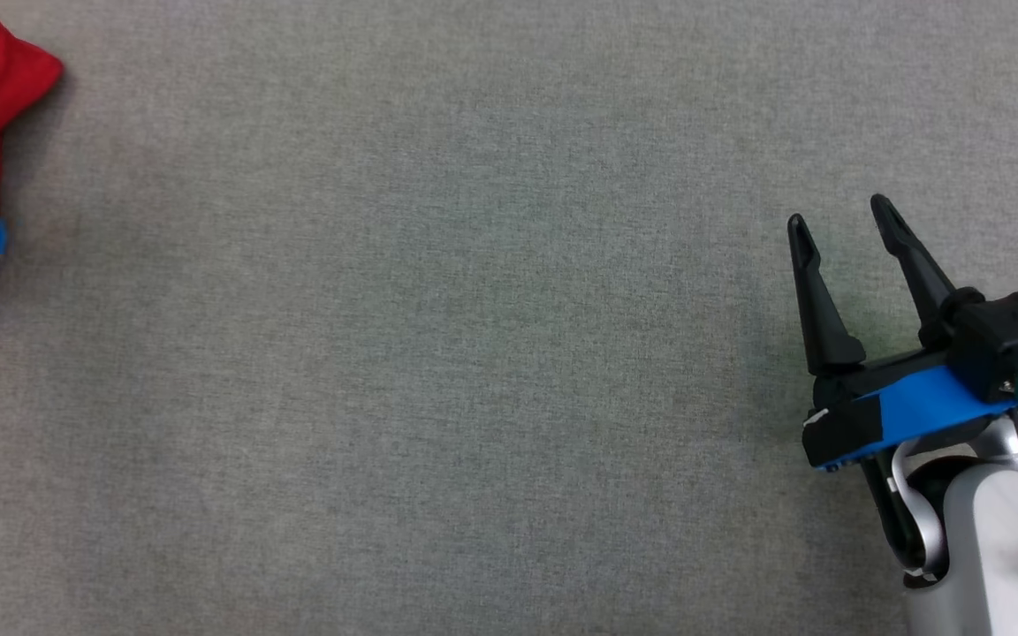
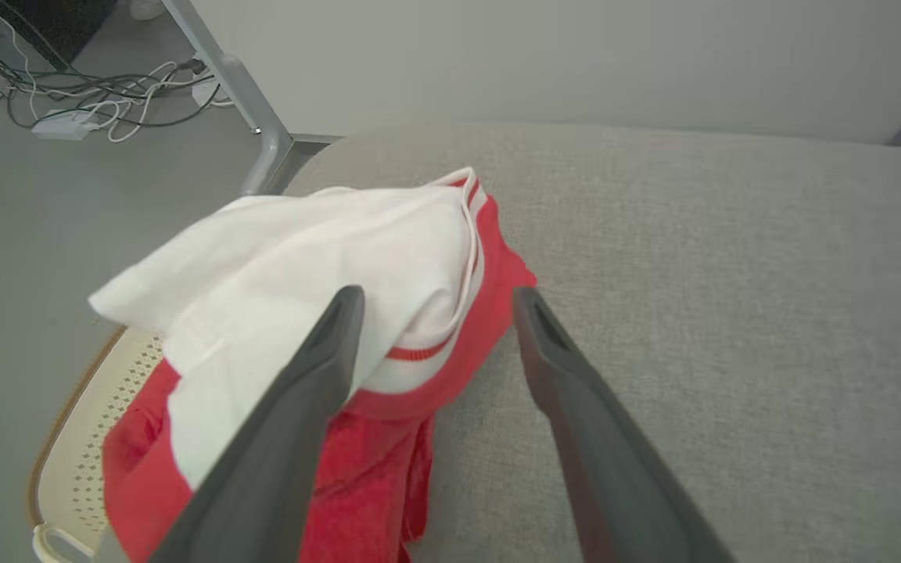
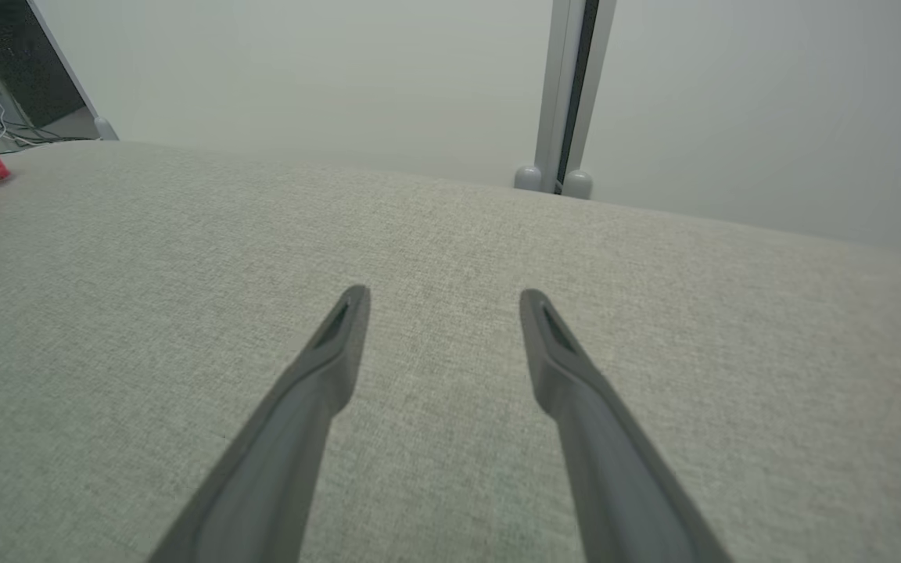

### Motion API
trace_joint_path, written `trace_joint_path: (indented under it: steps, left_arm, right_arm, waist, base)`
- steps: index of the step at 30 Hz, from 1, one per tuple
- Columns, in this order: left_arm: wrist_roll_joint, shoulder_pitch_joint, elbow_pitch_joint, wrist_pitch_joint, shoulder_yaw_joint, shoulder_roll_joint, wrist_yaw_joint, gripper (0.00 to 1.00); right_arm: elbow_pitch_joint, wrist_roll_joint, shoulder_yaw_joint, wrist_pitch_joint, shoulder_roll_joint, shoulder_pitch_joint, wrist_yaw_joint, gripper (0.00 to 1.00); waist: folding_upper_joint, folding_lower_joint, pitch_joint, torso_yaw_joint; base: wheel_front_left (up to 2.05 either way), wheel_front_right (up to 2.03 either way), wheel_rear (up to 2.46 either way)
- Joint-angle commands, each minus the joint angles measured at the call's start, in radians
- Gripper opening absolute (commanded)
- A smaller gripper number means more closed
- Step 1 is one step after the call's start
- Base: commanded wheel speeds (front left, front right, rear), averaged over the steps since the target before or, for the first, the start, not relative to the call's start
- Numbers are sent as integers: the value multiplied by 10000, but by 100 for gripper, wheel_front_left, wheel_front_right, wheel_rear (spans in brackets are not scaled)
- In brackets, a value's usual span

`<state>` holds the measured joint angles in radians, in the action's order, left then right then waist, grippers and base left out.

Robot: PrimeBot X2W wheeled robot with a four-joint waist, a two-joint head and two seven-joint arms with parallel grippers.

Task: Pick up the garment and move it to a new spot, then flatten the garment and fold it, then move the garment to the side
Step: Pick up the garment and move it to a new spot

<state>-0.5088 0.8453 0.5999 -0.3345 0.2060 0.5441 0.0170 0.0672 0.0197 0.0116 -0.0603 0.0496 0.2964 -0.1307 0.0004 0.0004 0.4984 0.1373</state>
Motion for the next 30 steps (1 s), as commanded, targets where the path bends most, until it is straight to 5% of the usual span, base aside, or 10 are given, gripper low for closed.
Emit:
trace_joint_path:
  steps: [1, 7, 8, 10, 11, 30]
  left_arm:
    - [124, 186, 108, -29, 16, 116, -80, 100]
    - [345, 293, 1101, 142, 109, 209, -434, 100]
    - [332, 331, 1226, 195, 98, 195, -451, 91]
    - [347, 412, 1398, 310, 123, 180, -455, 21]
    - [368, 440, 1462, 399, 139, 168, -453, 0]
    - [1133, 1888, 676, 1929, 1336, -212, 615, 0]
  right_arm:
    - [96, -42, -11, 5, 44, 123, -2, 100]
    - [178, -12, -89, 109, 45, 222, -2, 100]
    - [148, 18, -107, 128, 47, 240, -2, 100]
    - [83, 63, -107, 185, 46, 270, -2, 100]
    - [45, 70, -103, 209, 44, 279, -2, 100]
    - [-1768, 995, -423, 1380, 32, -342, -2, 100]
  waist:
    - [-4, -4, 96, -10]
    - [-4, -4, 370, -200]
    - [-4, -4, 376, -208]
    - [-4, -4, 364, -217]
    - [-4, -4, 340, -213]
    - [-4, -4, -2285, -665]
  base:
    - [0, 0, 0]
    - [0, 0, 0]
    - [0, 0, 0]
    - [0, 0, 0]
    - [0, 0, 0]
    - [0, 0, 0]
